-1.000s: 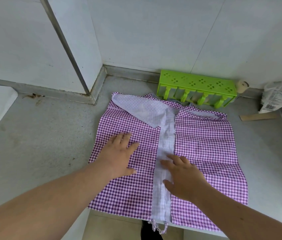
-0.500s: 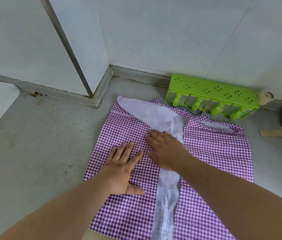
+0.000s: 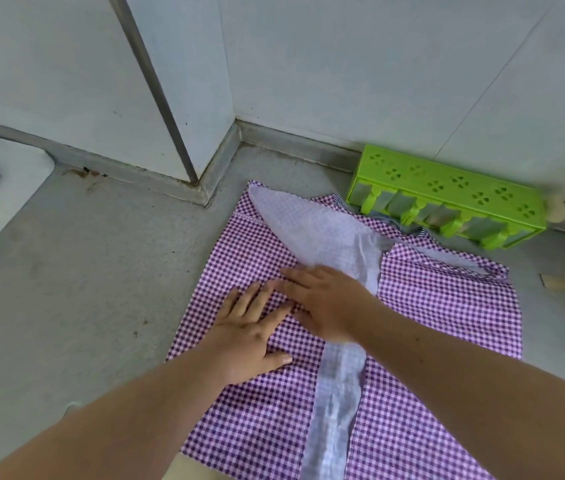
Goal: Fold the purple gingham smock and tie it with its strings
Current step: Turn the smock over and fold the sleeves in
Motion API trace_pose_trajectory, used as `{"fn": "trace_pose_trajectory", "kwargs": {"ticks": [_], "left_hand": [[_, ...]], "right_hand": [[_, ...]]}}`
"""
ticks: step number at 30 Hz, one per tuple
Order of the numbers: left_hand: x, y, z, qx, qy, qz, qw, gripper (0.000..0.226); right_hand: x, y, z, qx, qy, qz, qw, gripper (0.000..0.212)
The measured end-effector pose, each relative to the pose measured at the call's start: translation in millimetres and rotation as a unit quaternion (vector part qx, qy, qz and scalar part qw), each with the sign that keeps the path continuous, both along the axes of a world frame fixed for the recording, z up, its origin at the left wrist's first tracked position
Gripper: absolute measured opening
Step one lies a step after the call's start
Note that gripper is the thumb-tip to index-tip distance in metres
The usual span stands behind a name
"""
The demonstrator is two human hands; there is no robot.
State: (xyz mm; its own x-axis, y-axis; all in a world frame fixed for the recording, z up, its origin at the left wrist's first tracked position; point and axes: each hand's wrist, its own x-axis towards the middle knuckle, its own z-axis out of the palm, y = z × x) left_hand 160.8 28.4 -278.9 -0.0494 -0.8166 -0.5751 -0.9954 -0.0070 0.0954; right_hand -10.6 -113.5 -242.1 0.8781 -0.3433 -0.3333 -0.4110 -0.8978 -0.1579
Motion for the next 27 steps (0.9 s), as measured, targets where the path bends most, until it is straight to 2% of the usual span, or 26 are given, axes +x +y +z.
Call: {"fn": "trace_pose_trajectory", "kwargs": {"ticks": [3, 6, 8, 10, 13, 18, 20, 22, 25, 27], "left_hand": [[0.2, -0.1, -0.5, -0.001, 0.006, 0.004, 1.0, 0.097], [-0.6, 1.4, -0.1, 0.0, -0.002, 0.002, 1.0, 0.097], [-1.1, -1.4, 2.3, -0.003, -0.013, 0.004, 1.0, 0.098], [-3.0, -6.7, 7.2, -0.015, -0.03, 0.0, 0.999, 0.1], [-9.9, -4.9, 19.7, -0.077, -0.035, -0.025, 0.996, 0.097], [-15.3, 27.5, 33.8, -0.233, 0.029, -0.157, 0.959, 0.044], [-14.1, 44.9, 43.5, -0.199, 0.033, -0.198, 0.959, 0.036], [-12.1, 65.3, 49.2, -0.136, 0.031, -0.218, 0.966, 0.046], [-10.1, 100.6, 49.3, -0.078, 0.028, -0.19, 0.978, 0.081], [-10.1, 117.9, 45.0, -0.038, 0.002, -0.175, 0.984, 0.099]], "right_hand": [[-14.2, -36.1, -5.6, -0.097, 0.098, -0.116, 0.984, 0.076], [-29.1, -62.2, 5.9, -0.104, 0.123, -0.2, 0.967, 0.073], [-35.4, -53.0, 14.1, -0.09, 0.098, -0.204, 0.97, 0.07], [-43.5, -24.9, 18.7, -0.083, 0.034, -0.179, 0.98, 0.067], [-73.1, 39.0, 18.2, -0.063, -0.027, -0.176, 0.982, 0.061], [-130.1, 138.2, 3.5, -0.053, -0.1, -0.245, 0.963, 0.042], [-151.6, 169.5, 4.2, -0.051, -0.098, -0.269, 0.957, 0.036], [-166.7, 195.9, 8.4, -0.037, -0.057, -0.285, 0.956, 0.042], [-178.8, 226.2, 15.9, 0.021, 0.041, -0.32, 0.946, 0.071], [-182.0, 237.7, 20.5, 0.04, 0.076, -0.326, 0.941, 0.08]]}}
